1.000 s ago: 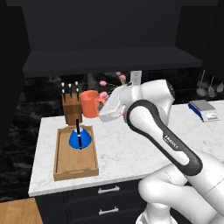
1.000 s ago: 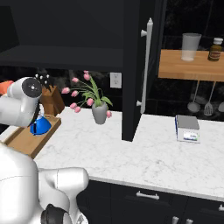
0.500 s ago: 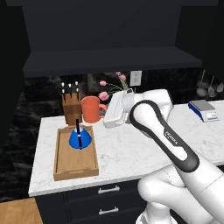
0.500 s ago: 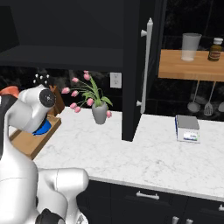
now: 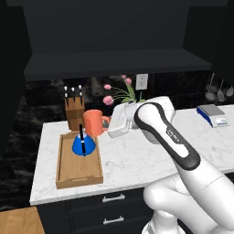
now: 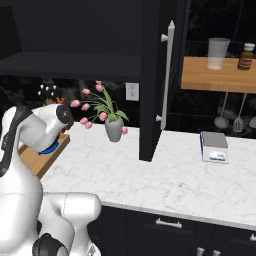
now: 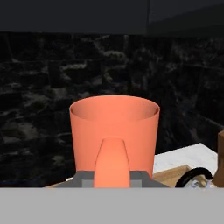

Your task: Pick the kettle from the counter and place it on the tray. Then pick the mug from the cabinet and place it on the tray. Then close the cabinet doors.

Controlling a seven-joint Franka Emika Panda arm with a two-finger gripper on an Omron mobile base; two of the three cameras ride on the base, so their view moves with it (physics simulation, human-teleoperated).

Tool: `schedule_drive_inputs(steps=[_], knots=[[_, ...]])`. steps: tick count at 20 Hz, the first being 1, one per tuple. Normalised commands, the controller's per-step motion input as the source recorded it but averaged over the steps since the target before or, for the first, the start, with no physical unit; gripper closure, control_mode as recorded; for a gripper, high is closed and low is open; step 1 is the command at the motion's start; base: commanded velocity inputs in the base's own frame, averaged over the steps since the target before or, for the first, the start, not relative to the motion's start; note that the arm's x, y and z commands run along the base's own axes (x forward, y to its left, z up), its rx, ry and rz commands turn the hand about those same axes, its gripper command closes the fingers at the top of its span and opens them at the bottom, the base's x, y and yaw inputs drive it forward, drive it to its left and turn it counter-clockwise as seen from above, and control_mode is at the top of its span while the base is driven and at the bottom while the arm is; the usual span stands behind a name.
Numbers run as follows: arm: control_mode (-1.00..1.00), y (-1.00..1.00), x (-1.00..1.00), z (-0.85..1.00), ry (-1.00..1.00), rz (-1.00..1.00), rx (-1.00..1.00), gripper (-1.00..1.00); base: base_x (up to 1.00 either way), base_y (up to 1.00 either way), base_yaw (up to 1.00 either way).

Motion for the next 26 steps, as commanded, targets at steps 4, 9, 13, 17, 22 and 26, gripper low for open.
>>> schedule_drive_inputs(steps=[4,9,13,17,22,26], knots=[[-1.0,-0.02,0.43,-0.6,0.17,0.2,0.06,1.0,0.0,0.0,0.0],[-1.0,0.06,0.51,-0.7,0.08,0.11,0.03,1.0,0.0,0.0,0.0],[-1.0,0.16,0.27,-0.66,0.01,0.08,0.01,1.0,0.0,0.0,0.0],[-1.0,0.29,0.04,-0.58,0.0,0.05,0.0,1.0,0.0,0.0,0.0],[-1.0,0.44,0.05,-0.61,0.0,0.02,0.0,1.0,0.0,0.0,0.0],[-1.0,0.54,0.13,-0.7,0.0,0.0,0.0,1.0,0.0,0.0,0.0]])
